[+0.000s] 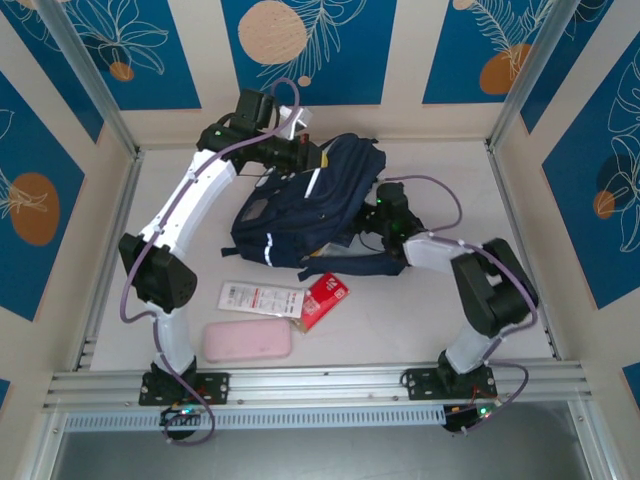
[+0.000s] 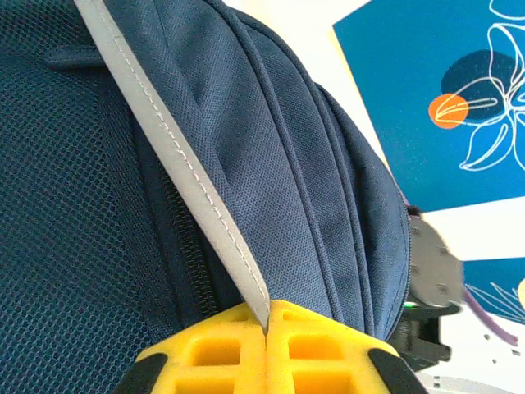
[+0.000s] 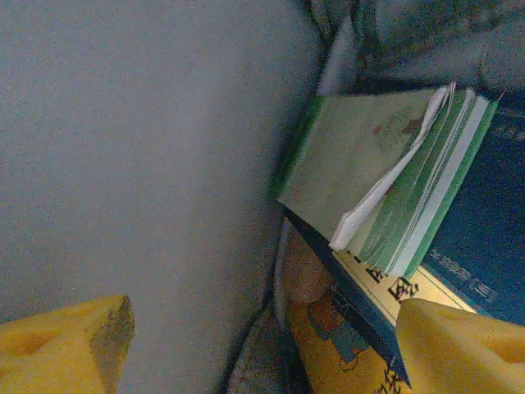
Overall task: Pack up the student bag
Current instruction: Place the loose stationery in the student bag, then close the student bag at the top-center of the table.
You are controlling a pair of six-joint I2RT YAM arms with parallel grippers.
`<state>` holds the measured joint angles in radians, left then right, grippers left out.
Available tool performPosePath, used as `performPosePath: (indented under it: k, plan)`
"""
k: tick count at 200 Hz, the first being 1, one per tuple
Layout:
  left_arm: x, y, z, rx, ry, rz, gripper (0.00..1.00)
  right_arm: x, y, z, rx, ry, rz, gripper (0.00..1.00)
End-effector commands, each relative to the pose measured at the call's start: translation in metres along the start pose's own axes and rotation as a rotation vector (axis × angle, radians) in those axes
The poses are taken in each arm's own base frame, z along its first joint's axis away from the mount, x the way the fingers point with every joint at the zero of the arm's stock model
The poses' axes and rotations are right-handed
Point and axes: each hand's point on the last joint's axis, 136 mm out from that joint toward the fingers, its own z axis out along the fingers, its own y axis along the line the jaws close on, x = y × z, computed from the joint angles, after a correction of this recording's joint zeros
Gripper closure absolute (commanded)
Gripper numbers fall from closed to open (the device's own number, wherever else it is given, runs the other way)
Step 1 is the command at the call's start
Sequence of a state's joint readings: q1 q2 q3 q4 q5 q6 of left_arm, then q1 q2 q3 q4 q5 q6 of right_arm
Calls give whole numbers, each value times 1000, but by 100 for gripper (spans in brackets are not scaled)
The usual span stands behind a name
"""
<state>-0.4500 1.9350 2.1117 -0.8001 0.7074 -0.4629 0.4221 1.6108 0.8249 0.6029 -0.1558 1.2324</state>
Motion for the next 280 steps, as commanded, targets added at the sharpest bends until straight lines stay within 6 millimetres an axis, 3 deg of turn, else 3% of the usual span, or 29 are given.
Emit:
performPosePath:
  k: [1,62,104,126,151,185,214,242,256,280]
  plan:
    - [-27,-28,-19,97,-96,99,100,-3,13,-30,13,-37,-119,14]
    - [-38,12,-23,-25,-160,38,100,10,-7,-106,207,-126,-259,16]
    - [-65,59,-22,-143,-235,-21,100,24,-10,-154,248,-165,-330,19]
    - [-68,78,-7,-195,-212,-21,100,34,-14,-170,261,-151,-340,21]
    - [-61,92,17,-187,-158,-54,93,49,-19,-177,251,-114,-349,25]
    - [-45,77,42,-135,-107,-47,89,62,-27,-175,261,-54,-370,28]
    - [-36,58,41,-88,-88,-43,69,69,-25,-174,258,-13,-409,29]
    - [-38,38,9,-111,-161,-11,55,77,-22,-176,265,29,-449,29]
    - [-35,29,-10,-131,-201,-10,53,81,-21,-176,266,49,-471,28]
    - [-17,29,-42,-210,-279,-57,50,90,-18,-175,246,89,-509,28]
